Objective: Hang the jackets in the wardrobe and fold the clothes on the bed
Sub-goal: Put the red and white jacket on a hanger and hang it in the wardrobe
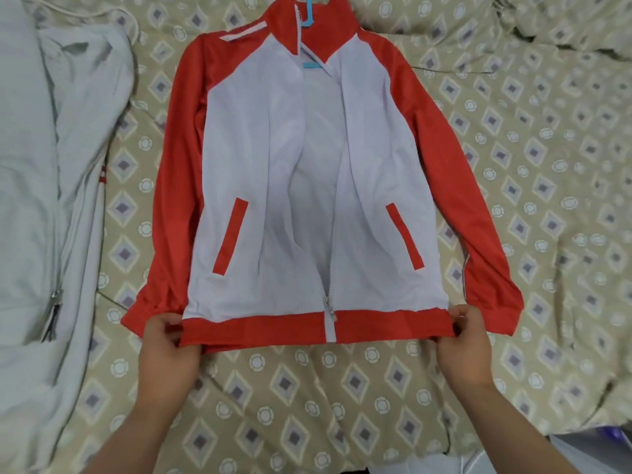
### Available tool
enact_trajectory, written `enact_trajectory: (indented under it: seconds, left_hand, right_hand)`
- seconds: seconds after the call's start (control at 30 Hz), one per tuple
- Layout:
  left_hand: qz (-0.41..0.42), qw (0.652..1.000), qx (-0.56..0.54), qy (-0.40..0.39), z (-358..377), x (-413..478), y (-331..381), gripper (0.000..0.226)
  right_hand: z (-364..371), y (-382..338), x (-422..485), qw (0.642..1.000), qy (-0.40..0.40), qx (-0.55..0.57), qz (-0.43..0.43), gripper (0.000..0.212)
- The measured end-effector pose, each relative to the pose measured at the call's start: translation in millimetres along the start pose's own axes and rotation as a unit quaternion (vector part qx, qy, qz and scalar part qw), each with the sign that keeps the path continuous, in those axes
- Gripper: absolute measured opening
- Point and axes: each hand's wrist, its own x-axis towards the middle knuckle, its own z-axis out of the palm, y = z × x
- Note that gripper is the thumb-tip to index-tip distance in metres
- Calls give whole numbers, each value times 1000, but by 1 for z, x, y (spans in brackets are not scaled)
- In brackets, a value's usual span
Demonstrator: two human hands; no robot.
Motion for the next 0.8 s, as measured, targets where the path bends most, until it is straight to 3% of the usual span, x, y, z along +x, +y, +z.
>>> enact_trajectory:
  seconds: [0.13,0.27,0.37,0.47,0.53,0.63,0.7,0.8]
  left_hand:
    - [112,970,196,-92,-36,-15,-14,50]
    - [145,901,349,-212,-34,-29,-30,68]
    - [157,870,408,-226,-24,-33,-26,63]
    - [274,881,373,-94,-13,-42,-25,68]
    - [370,879,288,-87,3,-48,-18,68]
    - [423,867,234,-119,41,-56,0,70]
    - [389,879,242,-133,68,-60,9,76]
    - [339,884,292,-140,87,-53,1,75]
  right_hand:
    - [-32,18,-20,960,-78,-192,-189,36]
    - [-21,26,-34,902,-219,-338,-158,51]
    - [-9,28,-49,892,-229,-347,-177,60]
    - [-1,20,-63,925,-106,-314,-189,61]
    - [14,3,-70,930,-69,-269,-241,43]
    - [50,-33,-71,909,-179,-226,-302,8]
    - [73,-49,-66,886,-266,-244,-291,16]
    - [95,-49,-50,871,-291,-281,-278,25]
